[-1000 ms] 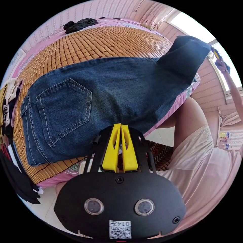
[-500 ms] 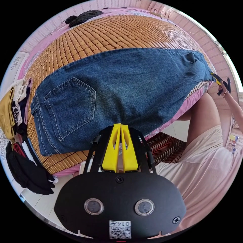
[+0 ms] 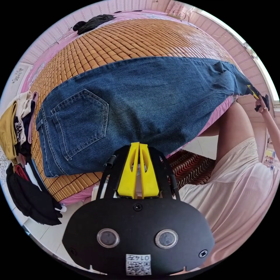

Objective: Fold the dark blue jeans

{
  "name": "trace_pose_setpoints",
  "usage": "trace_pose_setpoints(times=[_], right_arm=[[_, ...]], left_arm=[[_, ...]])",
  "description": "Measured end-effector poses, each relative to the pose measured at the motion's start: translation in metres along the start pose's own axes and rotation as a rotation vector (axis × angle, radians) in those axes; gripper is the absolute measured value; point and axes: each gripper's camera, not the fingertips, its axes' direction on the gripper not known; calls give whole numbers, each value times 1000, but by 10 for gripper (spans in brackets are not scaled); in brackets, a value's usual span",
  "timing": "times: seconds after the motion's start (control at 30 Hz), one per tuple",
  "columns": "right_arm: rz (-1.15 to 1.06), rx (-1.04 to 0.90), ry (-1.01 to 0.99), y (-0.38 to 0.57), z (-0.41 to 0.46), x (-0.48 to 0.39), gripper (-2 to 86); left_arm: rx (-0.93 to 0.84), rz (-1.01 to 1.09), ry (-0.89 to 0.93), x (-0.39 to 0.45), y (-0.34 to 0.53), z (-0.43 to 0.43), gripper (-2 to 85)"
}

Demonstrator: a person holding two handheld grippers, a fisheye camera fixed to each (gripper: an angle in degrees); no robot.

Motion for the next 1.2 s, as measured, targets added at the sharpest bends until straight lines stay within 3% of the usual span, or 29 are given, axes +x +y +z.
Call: trace_pose_setpoints(times=[0.1, 0.23, 0.3, 0.43, 0.57, 0.67, 0.8, 1.03, 1.2], right_arm=[[-126, 110, -186, -8, -31, -55, 43], [-492, 120, -402, -4, -46, -205, 43], [-690, 51, -494, 21, -40, -279, 44], [-1045, -321, -589, 140, 23, -415, 54], [-1227, -837, -382, 306, 147, -457, 114], [-1268, -995, -250, 381, 199, -454, 121], [-1333, -942, -189, 430, 222, -472, 114], [-1598, -850, 126, 514, 281, -502, 90], [-1525, -816, -23, 489, 250, -527, 18]], left_arm=[[30, 52, 114, 14, -1, 2, -10], [79, 138, 55, 42, -9, 4, -10], [131, 129, 102, 46, -9, 1, -10], [219, 65, 169, 28, 16, -15, -10], [279, -117, 213, -26, 74, -30, -10], [308, -230, 228, -60, 115, -38, -10], [328, -281, 255, -79, 146, -40, -10], [342, -183, 310, -67, 130, -40, -10], [344, -111, 313, -57, 116, -42, -10]])
